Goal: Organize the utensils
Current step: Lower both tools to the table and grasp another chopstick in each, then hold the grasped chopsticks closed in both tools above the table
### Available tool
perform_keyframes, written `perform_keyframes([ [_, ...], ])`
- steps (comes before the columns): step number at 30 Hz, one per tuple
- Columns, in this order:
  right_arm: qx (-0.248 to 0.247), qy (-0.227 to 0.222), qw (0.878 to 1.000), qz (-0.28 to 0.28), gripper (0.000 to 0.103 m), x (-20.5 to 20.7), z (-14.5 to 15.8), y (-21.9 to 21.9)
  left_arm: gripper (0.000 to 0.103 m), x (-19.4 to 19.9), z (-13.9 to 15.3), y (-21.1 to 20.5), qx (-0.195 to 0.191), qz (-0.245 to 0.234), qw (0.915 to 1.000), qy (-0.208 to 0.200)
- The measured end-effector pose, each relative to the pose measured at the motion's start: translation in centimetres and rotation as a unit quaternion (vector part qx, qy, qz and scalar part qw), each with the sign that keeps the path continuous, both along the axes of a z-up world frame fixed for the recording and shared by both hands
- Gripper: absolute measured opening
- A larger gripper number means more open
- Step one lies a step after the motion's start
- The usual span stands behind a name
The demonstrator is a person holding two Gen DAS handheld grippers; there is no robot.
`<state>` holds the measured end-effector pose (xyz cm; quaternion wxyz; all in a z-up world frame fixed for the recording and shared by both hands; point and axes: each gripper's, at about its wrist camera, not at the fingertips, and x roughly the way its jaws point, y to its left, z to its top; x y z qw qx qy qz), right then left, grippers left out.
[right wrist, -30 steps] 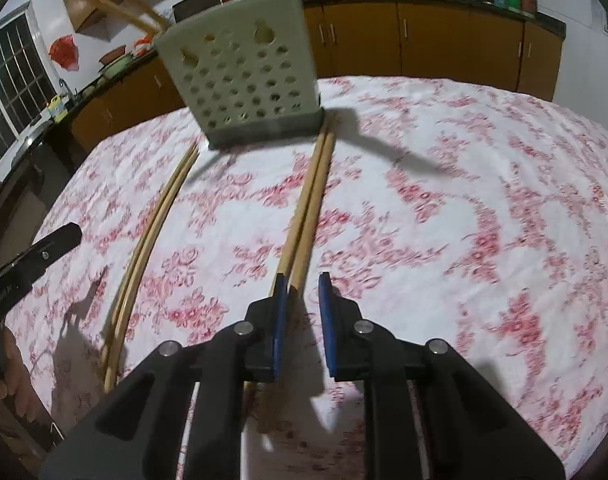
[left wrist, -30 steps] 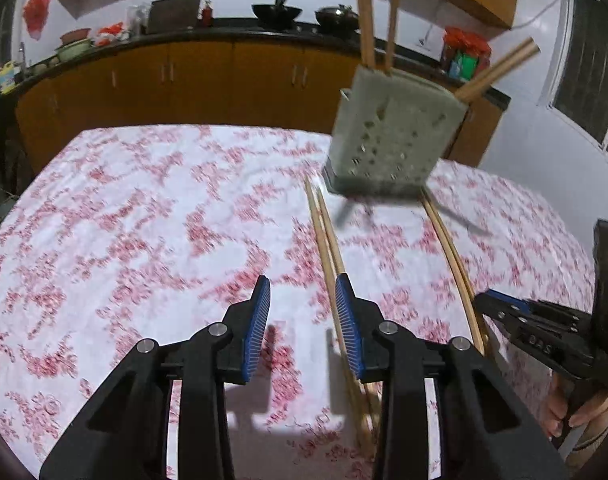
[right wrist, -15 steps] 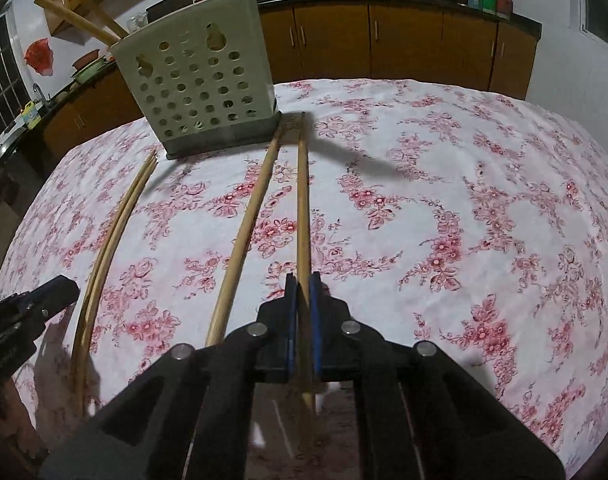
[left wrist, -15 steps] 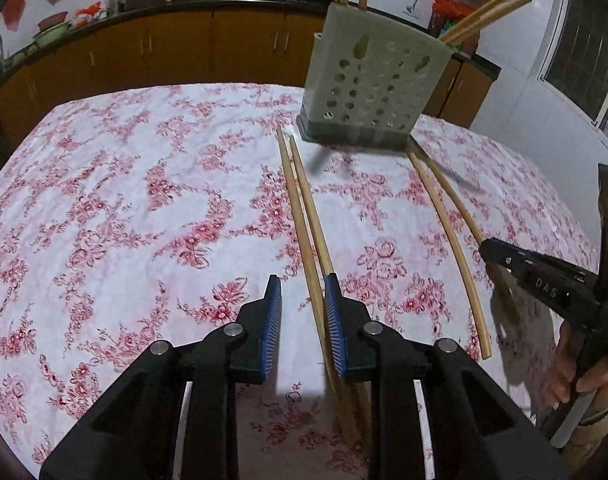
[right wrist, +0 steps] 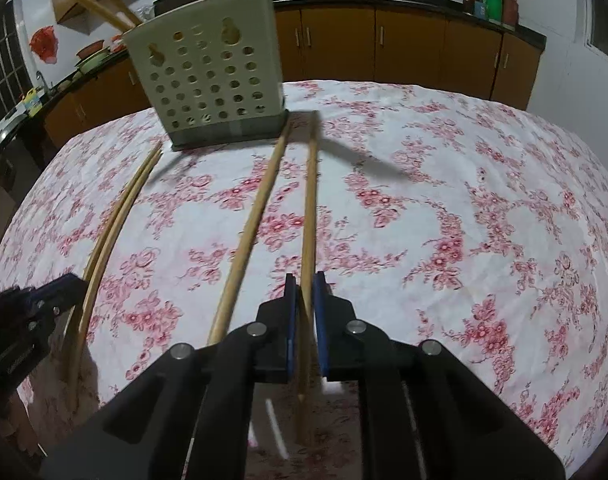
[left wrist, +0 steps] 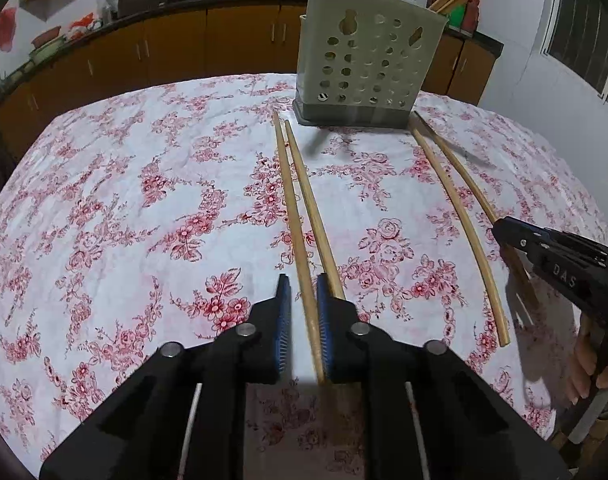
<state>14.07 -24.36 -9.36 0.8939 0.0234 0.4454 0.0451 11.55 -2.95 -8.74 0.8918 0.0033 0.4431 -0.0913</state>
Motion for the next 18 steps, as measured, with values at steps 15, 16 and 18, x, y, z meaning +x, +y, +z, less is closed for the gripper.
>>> perform_keyframes([
  [15,-0.018,-0.012,0.999,-0.042,0.008,2.4,-0.1,-1.7,0.008,4.3,0.1,2.9,-0.017,0.044,0.9989,0.000],
  [16,-0.018,-0.013,0.999,-0.041,0.009,2.5,-0.2,-1.7,0.008,4.3,0.1,2.9,-0.017,0.045,0.9988,-0.002],
  [18,-0.021,-0.016,0.999,-0.038,0.010,2.6,-0.2,-1.6,0.008,4.3,0.1,2.7,-0.015,0.046,0.9988,-0.006],
])
